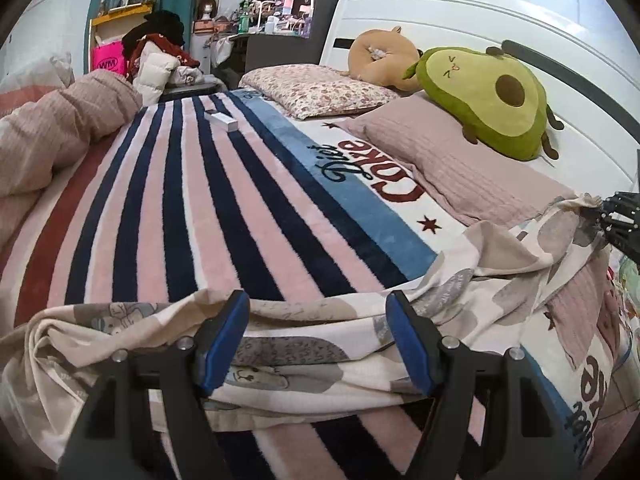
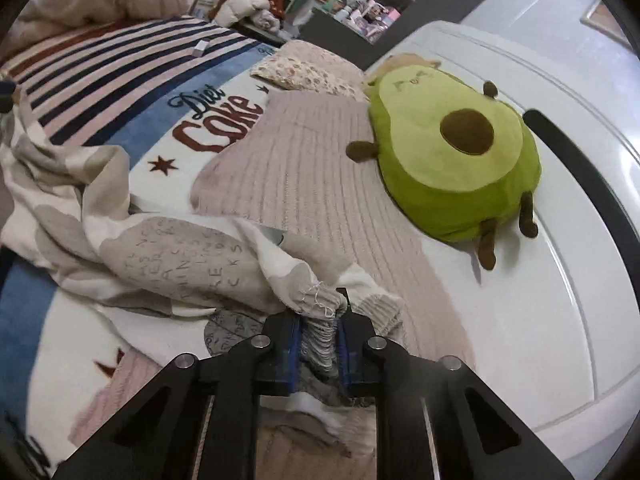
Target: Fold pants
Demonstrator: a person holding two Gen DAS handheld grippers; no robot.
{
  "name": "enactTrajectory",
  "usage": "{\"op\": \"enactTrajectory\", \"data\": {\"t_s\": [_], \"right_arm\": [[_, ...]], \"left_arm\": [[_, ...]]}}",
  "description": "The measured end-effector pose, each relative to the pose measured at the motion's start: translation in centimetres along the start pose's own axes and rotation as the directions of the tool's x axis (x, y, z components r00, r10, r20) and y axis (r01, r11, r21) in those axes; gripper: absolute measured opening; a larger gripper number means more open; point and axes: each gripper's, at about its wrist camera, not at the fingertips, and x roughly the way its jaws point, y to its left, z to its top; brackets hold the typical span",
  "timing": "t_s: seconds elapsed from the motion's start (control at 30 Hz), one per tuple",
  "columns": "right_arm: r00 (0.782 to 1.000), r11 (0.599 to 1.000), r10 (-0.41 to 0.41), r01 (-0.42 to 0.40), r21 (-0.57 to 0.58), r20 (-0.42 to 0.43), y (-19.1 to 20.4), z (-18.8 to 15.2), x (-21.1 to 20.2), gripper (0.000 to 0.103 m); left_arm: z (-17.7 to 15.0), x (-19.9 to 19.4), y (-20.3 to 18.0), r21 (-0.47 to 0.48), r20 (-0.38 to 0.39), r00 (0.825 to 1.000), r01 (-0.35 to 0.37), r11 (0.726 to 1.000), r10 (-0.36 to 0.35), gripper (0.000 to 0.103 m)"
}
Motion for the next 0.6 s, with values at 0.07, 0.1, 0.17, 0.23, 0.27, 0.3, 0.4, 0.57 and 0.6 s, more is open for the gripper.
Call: {"op": "enactTrajectory", "data": {"t_s": [0.07, 0.1, 0.17, 0.23, 0.27, 0.3, 0.4, 0.57, 0.6], "right_arm": [[1.0, 1.0, -0.01, 0.01, 0.005, 0.03, -0.3, 0.1, -1.9, 0.006], [0.999, 1.0, -0.009, 0.009, 0.008, 0.042, -0.5, 0.1, -2.9, 0.006], [0.998, 0.999, 0.006, -0.009, 0.042, 0.07, -1.1, 0.4, -5.6, 0.006], [0.996, 0.997, 0.023, -0.03, 0.072, 0.09, -1.8, 1.1, -7.6, 0.006], [0.995, 0.995, 0.035, -0.044, 0.091, 0.097, -2.1, 1.4, -8.8, 0.006], [0.993, 0.992, 0.049, -0.061, 0.114, 0.103, -2.6, 1.6, -10.0, 0.006], [0.992, 0.983, 0.054, -0.072, 0.166, 0.113, -3.7, 2.3, -12.5, 0.006], [0.997, 0.976, -0.008, -0.007, 0.22, 0.071, -5.5, 2.7, -10.7, 0.006], [0.998, 0.974, -0.012, -0.003, 0.227, 0.062, -5.7, 2.6, -9.7, 0.006]], "left_arm": [[0.1, -0.3, -0.2, 0.001, 0.008, 1.0, 0.006, 1.0, -0.006, 0.067], [0.2, -0.5, -0.3, 0.003, 0.013, 1.0, 0.009, 1.0, -0.009, 0.067], [0.3, -0.9, -0.5, 0.005, 0.022, 1.0, 0.014, 1.0, -0.014, 0.067], [0.4, -1.3, -0.6, 0.005, 0.033, 0.999, 0.02, 1.0, -0.02, 0.067], [0.5, -1.5, -0.7, 0.005, 0.038, 0.999, 0.022, 1.0, -0.022, 0.067], [0.5, -1.6, -0.6, 0.004, 0.042, 0.999, 0.023, 1.0, -0.023, 0.067], [0.6, -1.9, -0.7, 0.002, 0.047, 0.998, 0.029, 1.0, -0.029, 0.067], [0.5, -1.7, -0.9, 0.011, 0.041, 0.999, 0.022, 1.0, -0.022, 0.067], [0.5, -1.5, -0.9, 0.011, 0.038, 0.999, 0.017, 1.0, -0.018, 0.067]]}}
